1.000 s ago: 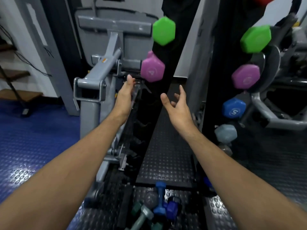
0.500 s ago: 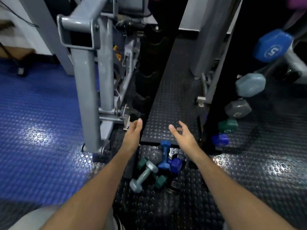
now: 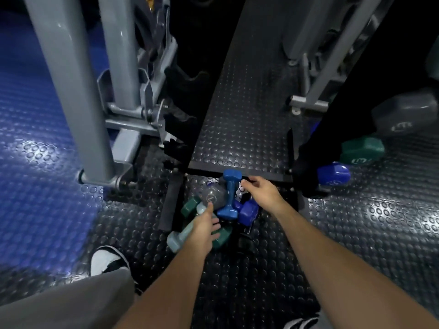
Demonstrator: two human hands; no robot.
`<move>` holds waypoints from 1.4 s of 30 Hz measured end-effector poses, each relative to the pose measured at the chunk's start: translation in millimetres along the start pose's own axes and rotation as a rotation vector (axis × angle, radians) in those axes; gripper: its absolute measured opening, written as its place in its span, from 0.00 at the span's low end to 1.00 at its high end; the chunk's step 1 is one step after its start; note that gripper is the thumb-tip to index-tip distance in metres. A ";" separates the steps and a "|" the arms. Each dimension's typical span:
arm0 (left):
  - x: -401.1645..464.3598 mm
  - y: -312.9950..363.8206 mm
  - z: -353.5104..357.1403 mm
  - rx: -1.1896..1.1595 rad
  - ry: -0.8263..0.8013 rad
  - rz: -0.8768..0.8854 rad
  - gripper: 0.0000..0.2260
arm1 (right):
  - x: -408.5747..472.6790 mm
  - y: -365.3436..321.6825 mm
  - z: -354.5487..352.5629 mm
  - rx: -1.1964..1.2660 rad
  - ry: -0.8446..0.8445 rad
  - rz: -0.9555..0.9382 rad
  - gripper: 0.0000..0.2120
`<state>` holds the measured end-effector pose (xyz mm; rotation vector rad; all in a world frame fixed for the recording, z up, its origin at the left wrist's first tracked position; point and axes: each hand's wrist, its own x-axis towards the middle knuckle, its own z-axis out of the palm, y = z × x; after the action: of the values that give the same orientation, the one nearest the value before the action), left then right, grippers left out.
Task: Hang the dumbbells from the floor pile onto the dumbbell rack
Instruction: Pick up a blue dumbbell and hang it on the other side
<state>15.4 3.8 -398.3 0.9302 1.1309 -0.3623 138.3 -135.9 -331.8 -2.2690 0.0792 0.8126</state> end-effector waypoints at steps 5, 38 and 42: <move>29.6 -18.1 21.2 -0.238 -0.009 -0.146 0.22 | 52.7 -6.0 13.1 -0.111 -0.010 -0.068 0.24; -33.4 -10.0 -3.2 -0.236 -0.248 -0.033 0.17 | -0.8 -1.6 -37.4 -0.623 0.104 -0.225 0.20; -70.7 22.1 -16.7 -0.217 -0.306 0.094 0.14 | -33.4 -27.5 -55.8 -0.524 0.164 -0.270 0.15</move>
<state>-9.6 16.2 -327.7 0.7059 0.8250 -0.2869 148.9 -157.2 -265.4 -2.7519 -0.4012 0.5444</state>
